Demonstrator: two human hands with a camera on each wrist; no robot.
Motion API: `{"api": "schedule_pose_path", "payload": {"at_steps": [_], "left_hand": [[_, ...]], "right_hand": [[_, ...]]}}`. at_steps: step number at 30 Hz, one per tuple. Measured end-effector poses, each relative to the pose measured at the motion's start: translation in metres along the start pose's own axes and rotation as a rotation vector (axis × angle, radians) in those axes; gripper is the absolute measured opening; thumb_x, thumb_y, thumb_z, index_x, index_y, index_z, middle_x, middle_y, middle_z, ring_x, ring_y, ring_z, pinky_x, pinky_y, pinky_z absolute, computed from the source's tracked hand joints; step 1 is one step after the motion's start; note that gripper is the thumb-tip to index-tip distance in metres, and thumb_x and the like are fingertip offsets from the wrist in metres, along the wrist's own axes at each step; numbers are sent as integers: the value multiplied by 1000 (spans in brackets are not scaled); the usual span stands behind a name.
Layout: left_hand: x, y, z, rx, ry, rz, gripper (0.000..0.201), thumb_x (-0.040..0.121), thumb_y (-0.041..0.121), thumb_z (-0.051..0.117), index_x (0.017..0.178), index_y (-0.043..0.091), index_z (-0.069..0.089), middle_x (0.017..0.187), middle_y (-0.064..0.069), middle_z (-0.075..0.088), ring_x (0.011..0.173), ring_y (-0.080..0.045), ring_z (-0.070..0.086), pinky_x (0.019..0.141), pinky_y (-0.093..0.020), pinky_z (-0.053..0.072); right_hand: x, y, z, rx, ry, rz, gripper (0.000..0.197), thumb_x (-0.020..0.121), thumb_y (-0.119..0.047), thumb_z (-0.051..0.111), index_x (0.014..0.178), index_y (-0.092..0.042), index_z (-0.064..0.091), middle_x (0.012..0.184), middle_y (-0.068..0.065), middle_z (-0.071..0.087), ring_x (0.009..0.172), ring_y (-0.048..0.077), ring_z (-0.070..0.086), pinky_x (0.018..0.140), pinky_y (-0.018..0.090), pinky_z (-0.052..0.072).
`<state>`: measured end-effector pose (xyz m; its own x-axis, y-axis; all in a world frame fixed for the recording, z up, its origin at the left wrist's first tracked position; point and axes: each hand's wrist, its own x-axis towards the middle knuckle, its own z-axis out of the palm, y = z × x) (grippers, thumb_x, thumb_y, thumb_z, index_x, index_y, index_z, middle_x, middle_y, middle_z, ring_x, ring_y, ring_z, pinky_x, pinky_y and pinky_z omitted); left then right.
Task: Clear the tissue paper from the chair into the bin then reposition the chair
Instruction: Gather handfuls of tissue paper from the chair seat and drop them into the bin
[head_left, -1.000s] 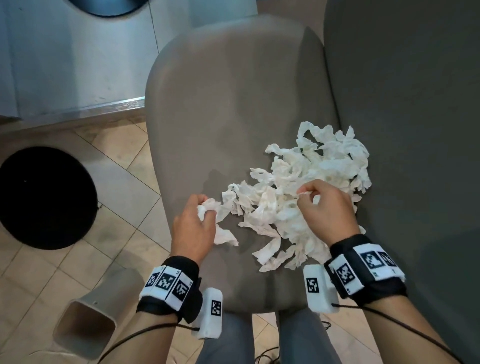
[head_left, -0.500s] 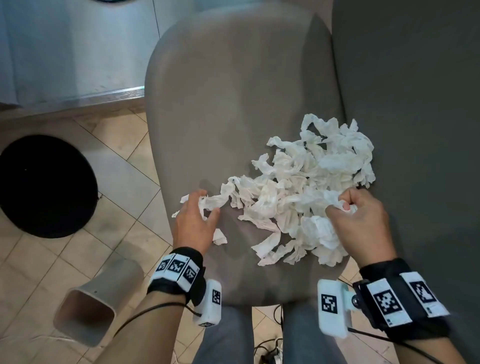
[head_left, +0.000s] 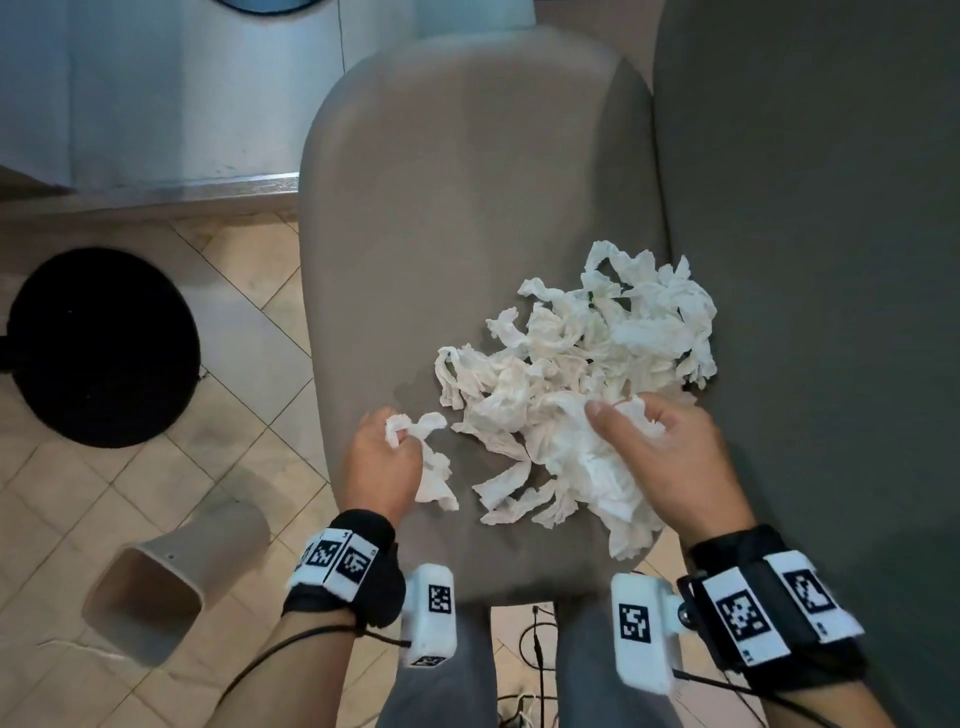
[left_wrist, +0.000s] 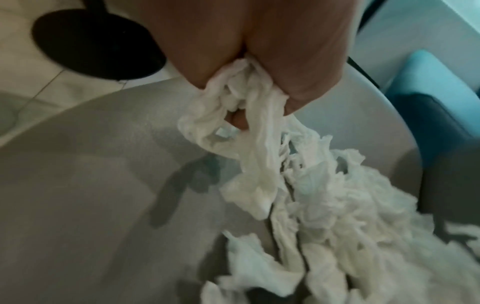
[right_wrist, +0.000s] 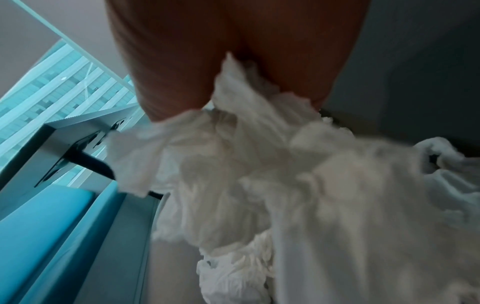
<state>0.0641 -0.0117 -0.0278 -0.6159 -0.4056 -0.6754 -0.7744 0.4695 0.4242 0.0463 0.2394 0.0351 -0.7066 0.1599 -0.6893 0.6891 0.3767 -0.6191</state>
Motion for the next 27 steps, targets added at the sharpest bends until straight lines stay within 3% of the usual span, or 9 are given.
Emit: {"api": "schedule_pose_path", "payload": {"at_steps": [2,5,8,11,14,17,20,23,27], "left_hand": [[-14,4,3,-168,-8,-75,32,81,2,46,73,30,58,71,0,63,66,-31,61,65,-38,53],[-36,15,8,-463,-17,-190,42,82,-12,39,75,22,64,65,0,68,62,-26,62,62,-35,54],[-58,24,11,-618,2,-251,41,73,-12,38,58,18,61,57,0,60,64,-26,57,64,-38,49],[-77,29,10,-739,66,-312,37,67,-8,37,54,19,60,56,2,53,66,-25,46,64,-40,39],[-96,31,4,-908,49,-342,7,65,6,47,66,11,52,62,-2,45,69,-25,37,66,-42,34],[-111,20,-5,-1066,-55,-330,9,76,19,63,72,17,56,67,2,50,67,-21,46,69,-43,43],[-125,2,-18,-1100,-87,-264,13,82,4,70,83,14,62,73,-4,60,68,-19,59,66,-35,51],[-133,-32,-32,-1165,-68,-290,30,82,-13,55,76,16,61,67,-4,62,64,-21,62,61,-32,51],[-145,-91,-56,-1331,-47,-375,27,88,-8,48,76,14,56,72,-10,57,62,-21,58,58,-30,49]], "right_hand": [[-1,5,0,-33,-19,37,73,69,-75,66,93,-7,71,100,11,73,95,24,68,95,46,52],[-5,13,1,-90,-70,66,85,62,-82,65,100,-7,72,113,3,72,108,18,66,101,44,49],[-17,11,5,-169,-216,94,66,75,-60,73,117,-10,67,128,4,64,121,26,59,99,41,49],[-33,14,13,-293,-449,52,10,86,-29,71,95,-25,67,111,-7,66,105,17,64,69,16,44],[-46,23,27,-415,-637,-30,21,88,-25,69,105,-37,66,112,-18,63,93,-3,59,72,12,44],[-57,25,42,-493,-727,-124,23,92,-21,63,106,-38,70,107,-24,66,94,-12,58,79,8,42],[-67,23,57,-510,-737,-120,13,94,-35,62,97,-30,73,88,-9,73,69,-6,61,66,14,46],[-74,15,73,-563,-714,-19,40,85,-48,69,67,-12,64,50,-5,53,34,1,35,40,16,30],[-87,1,105,-582,-724,-38,29,76,-36,82,64,-17,63,54,-5,65,43,2,52,48,18,41]]}}
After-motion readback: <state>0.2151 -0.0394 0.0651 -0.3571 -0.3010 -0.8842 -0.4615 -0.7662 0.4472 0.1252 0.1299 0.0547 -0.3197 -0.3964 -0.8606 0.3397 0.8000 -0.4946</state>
